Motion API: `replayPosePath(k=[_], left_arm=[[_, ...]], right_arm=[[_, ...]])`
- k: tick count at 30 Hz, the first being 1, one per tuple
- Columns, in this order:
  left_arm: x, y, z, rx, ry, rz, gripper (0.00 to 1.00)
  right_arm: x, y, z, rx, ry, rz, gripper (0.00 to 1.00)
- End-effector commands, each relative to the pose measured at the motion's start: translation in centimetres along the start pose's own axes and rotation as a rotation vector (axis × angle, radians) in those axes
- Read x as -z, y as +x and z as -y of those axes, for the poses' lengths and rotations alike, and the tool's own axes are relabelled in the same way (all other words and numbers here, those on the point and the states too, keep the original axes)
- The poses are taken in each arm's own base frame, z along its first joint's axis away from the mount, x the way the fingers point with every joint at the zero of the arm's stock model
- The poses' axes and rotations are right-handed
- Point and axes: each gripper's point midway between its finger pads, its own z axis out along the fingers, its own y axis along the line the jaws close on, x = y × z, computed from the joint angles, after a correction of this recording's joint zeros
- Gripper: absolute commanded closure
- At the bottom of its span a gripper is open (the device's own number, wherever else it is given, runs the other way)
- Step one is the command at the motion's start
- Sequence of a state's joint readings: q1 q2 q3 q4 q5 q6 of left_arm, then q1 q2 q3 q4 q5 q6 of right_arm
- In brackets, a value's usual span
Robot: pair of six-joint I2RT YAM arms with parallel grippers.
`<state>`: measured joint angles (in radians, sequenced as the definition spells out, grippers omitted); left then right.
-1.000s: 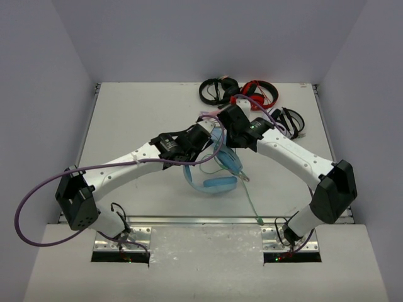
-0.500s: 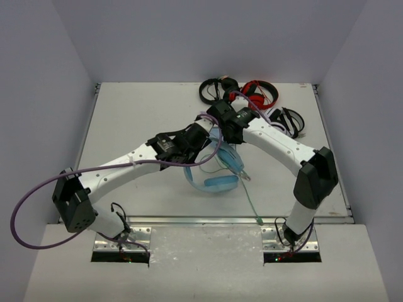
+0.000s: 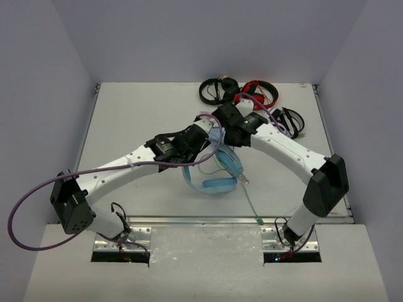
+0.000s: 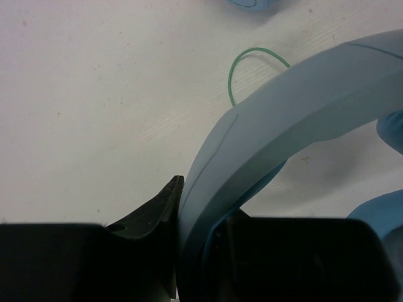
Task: Wrap the headphones
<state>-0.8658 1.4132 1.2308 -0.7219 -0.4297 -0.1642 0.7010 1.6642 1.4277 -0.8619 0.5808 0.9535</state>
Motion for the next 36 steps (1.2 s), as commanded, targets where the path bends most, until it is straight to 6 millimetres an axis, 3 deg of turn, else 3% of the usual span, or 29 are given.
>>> replayPosePath(k=[1, 6, 11, 20, 28, 36], left_arm=[[0.3, -5.1, 0.6, 0.123, -0.010, 0.149, 0.99], [-0.2, -5.3, 0.9, 0.122, -0.013, 0.136, 0.99], [0.3, -5.9, 1.2, 0.123, 0.012, 0.150, 0.99], [0.5, -5.8, 1.9, 0.124, 0.059, 0.153, 0.99], [2.1, -6.8, 2.0, 0.150, 0.109, 0.211, 0.99], [4.6, -8.0, 1.9, 0.171, 0.178, 0.302, 0.99]], right_arm=[[2.9, -1.3, -2.1, -0.062, -0.172, 0.044, 0.99], [3.9, -0.9, -3.2, -0.007, -0.224, 0.057, 0.99], [2.2, 0.2, -3.4, 0.030, -0.152, 0.031, 0.99], [1.6, -1.2, -2.7, 0.010, 0.029, 0.105, 0.99], [-0.1, -0.3, -0.8, 0.016, 0.202, 0.088, 0.99], [-1.1, 0.1, -2.2, 0.036, 0.140, 0.062, 0.99]])
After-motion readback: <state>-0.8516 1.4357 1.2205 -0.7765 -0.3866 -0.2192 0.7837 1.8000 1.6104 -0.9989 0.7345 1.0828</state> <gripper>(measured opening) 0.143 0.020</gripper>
